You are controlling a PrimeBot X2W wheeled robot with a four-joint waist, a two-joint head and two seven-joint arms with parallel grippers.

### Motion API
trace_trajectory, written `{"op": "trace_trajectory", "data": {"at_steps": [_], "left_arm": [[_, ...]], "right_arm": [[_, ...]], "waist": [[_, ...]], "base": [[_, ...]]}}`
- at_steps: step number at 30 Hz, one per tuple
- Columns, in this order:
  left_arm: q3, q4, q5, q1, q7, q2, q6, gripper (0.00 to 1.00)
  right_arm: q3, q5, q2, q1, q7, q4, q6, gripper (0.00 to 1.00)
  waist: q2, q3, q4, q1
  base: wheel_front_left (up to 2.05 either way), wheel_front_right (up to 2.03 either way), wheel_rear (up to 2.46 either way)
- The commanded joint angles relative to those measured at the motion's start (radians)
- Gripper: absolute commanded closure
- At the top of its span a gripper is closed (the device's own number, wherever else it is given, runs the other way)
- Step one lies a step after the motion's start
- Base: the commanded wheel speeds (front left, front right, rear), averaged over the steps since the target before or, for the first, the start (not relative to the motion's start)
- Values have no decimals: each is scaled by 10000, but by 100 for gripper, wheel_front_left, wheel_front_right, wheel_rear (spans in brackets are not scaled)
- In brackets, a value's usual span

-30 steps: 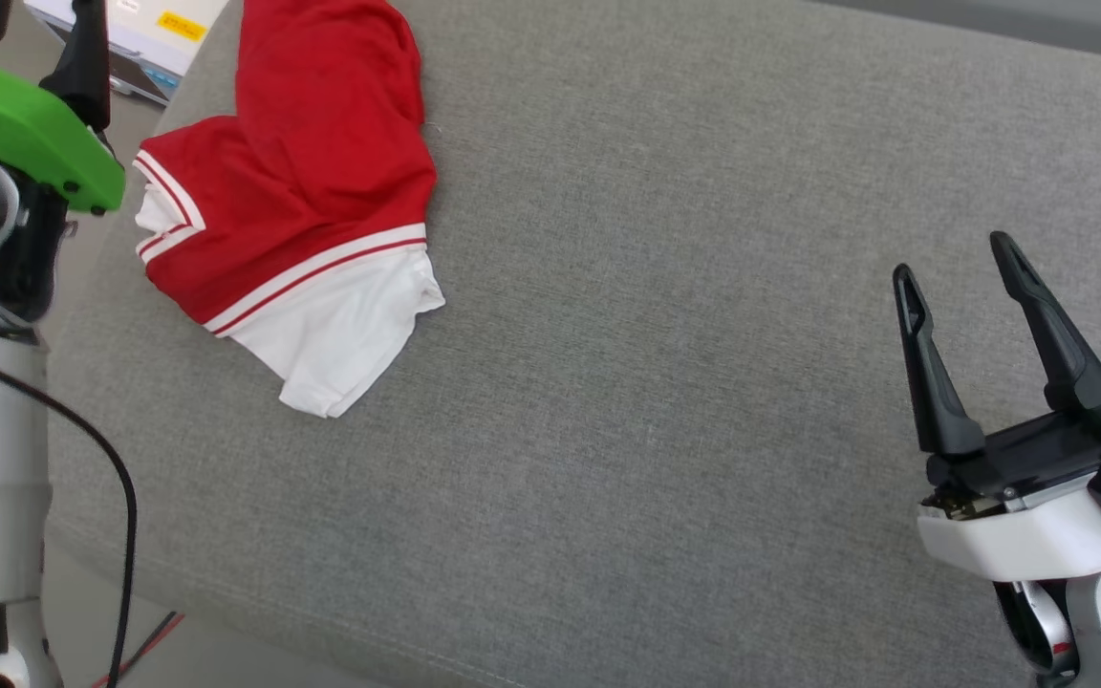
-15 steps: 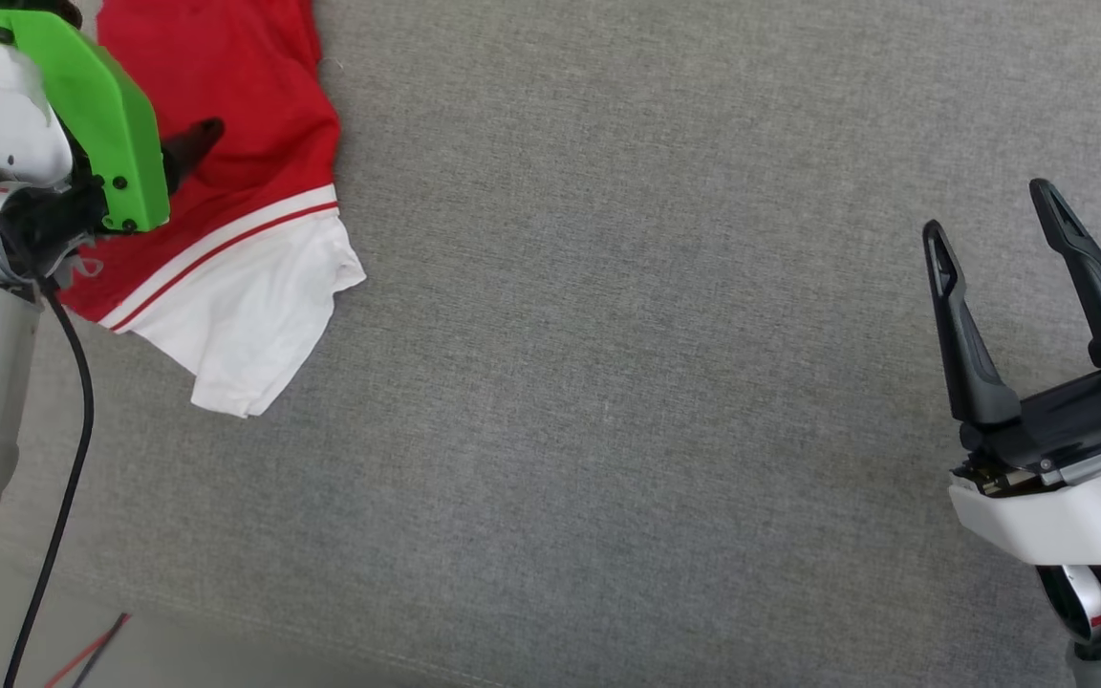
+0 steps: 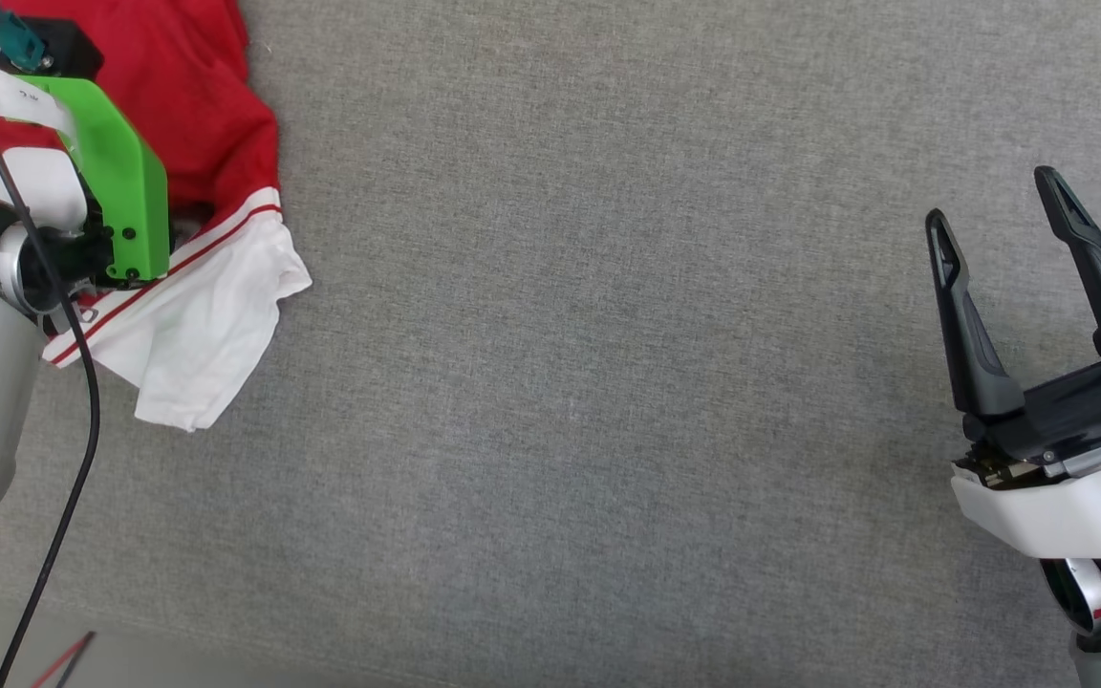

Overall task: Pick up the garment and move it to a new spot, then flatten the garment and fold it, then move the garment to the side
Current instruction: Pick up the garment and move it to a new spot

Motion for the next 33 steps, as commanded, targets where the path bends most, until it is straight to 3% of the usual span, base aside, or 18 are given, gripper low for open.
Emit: {"op": "trace_trajectory", "data": {"at_steps": [1, 9, 18, 26, 33], "left_arm": [[-336, 233, -98, 357, -163, -213, -26, 100], [-1017, -819, -296, -224, -1663, 569, -26, 100], [-2509, -3359, -686, -859, -2214, 1218, -26, 100], [-3897, -5028, -722, -1674, -2583, 559, -27, 100], [-5439, -5479, -632, -2481, -3083, -780, -27, 100]], "right_arm": [[-39, -47, 30, -122, -61, -9, -9, 0], [-263, 66, 463, 225, -61, 156, -9, 0], [-543, 122, 1098, 710, -61, 258, -9, 0], [-703, 140, 1446, 690, -61, 200, -9, 0], [-953, 127, 1672, 507, -61, 97, -9, 0]], "waist": [[-2, -181, 22, -1], [-2, -1428, 199, -1], [-2, -2599, 81, -1], [-2, -2775, -748, -1], [-2, -2355, -1851, -1]], "base": [[0, 0, 0], [0, 0, 0], [0, 0, 0], [0, 0, 0], [0, 0, 0]]}}
